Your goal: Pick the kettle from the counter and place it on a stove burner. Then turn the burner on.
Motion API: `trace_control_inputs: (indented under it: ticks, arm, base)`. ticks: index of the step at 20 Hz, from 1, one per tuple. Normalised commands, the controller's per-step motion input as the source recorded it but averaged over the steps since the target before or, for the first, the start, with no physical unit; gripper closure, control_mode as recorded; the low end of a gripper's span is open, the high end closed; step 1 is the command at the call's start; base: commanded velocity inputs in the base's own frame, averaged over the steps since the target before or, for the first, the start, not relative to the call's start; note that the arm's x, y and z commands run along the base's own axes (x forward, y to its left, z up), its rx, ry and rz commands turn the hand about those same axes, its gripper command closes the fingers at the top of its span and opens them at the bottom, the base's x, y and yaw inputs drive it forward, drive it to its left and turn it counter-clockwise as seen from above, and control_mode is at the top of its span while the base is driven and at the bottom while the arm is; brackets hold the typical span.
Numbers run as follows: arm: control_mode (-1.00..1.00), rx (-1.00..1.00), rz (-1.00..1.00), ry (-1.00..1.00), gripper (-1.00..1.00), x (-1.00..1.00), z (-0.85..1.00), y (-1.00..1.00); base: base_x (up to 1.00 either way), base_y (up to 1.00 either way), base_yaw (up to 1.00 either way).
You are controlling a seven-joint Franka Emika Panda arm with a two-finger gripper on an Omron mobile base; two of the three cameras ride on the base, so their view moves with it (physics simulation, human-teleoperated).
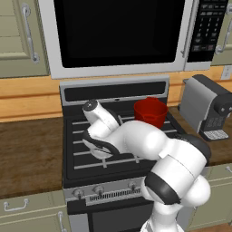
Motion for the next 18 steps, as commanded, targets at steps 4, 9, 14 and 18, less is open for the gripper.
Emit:
trace_control_inputs:
  ticks: [4,9,14,18]
  arm:
    - [-1.00,0.00,0.00,0.00,-1.00,0.00,0.07,0.07]
    - [-1.00,0.00,0.00,-0.04,-1.00,-0.18,0.46,0.30]
    - [-1.00,-0.07,0.03,-0.03,-1.00,-0.68,0.31,0.60]
    - [-1.00,-0.31,0.22,-0.07,-1.00,-1.00,-0.14,0.81]
  base:
    - [0.00,0.00,0.00]
    - [0.00,0.00,0.00]
    - [0.00,0.00,0.00]
    - [0.00,0.00,0.00]
